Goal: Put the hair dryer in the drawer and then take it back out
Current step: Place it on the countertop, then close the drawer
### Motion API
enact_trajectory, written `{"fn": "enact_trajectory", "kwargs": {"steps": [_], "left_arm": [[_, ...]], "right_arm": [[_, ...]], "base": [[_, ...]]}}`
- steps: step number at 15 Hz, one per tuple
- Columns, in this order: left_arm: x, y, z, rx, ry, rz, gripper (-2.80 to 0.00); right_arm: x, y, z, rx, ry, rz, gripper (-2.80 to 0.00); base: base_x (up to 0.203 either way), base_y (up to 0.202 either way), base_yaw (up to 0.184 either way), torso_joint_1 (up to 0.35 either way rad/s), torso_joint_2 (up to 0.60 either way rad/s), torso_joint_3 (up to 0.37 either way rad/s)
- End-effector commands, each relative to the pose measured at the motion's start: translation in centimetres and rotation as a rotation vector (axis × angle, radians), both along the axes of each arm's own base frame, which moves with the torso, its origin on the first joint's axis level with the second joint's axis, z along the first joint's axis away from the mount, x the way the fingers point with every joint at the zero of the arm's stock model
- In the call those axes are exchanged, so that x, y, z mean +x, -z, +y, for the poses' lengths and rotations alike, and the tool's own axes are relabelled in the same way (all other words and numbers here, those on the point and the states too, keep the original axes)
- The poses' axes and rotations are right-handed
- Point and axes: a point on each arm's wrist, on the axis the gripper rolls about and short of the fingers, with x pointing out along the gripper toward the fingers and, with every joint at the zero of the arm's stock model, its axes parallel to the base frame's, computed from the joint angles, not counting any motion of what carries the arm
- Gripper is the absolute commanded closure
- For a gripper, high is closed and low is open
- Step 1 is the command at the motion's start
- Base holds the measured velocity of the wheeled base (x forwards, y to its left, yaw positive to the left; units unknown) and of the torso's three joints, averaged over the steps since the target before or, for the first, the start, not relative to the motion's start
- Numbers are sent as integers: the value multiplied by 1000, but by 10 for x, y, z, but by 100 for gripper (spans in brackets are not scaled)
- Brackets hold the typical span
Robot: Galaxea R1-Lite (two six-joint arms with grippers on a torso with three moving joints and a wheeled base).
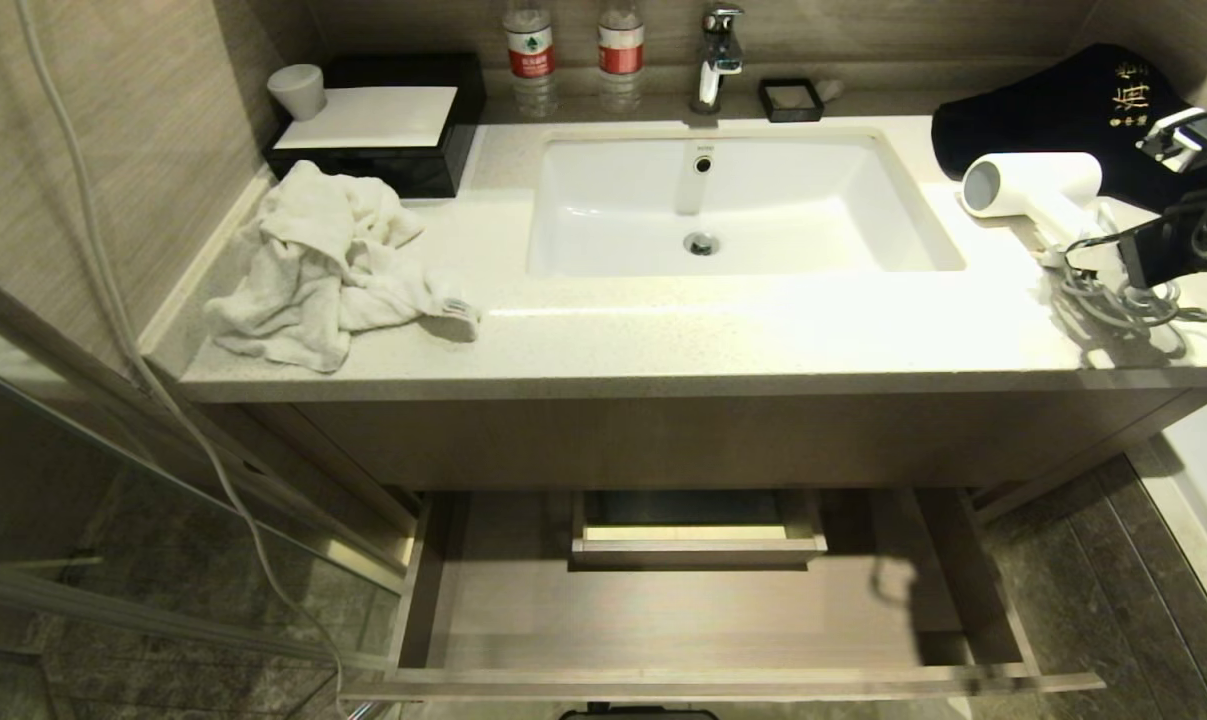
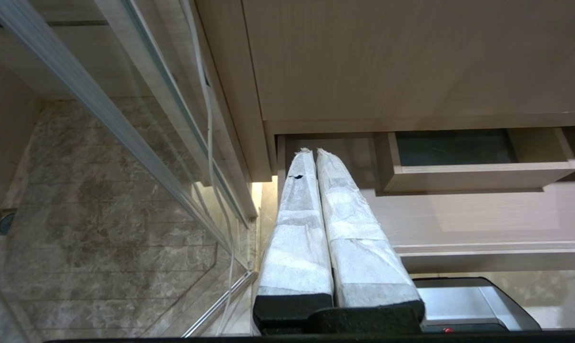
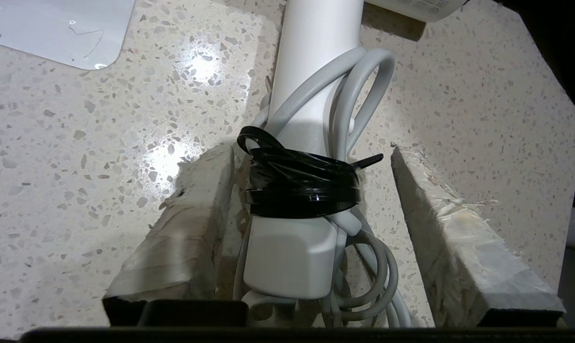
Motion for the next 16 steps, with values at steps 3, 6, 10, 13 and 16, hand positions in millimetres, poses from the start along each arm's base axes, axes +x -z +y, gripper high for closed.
{"fn": "enact_trajectory", "kwargs": {"steps": [3,6,10,13,16], "left_arm": [[0,0,0,-1,0,3,0],[0,0,0,-1,0,3,0],[0,0,0,1,0,3,0],[0,0,0,0,0,3,0],[0,0,0,-1,0,3,0]], "right_arm": [[-45,-29,16,-45,-30,-77,-280],[-97,-32,32,-10,-5,-80,-280],[-158,-12,55,23,11,-37,0],[-187,6,67,36,3,3,0],[-208,25,77,15,69,49,0]], "base": [[0,0,0,0,0,0],[0,0,0,0,0,0],[0,0,0,0,0,0],[0,0,0,0,0,0],[0,0,0,0,0,0]]}}
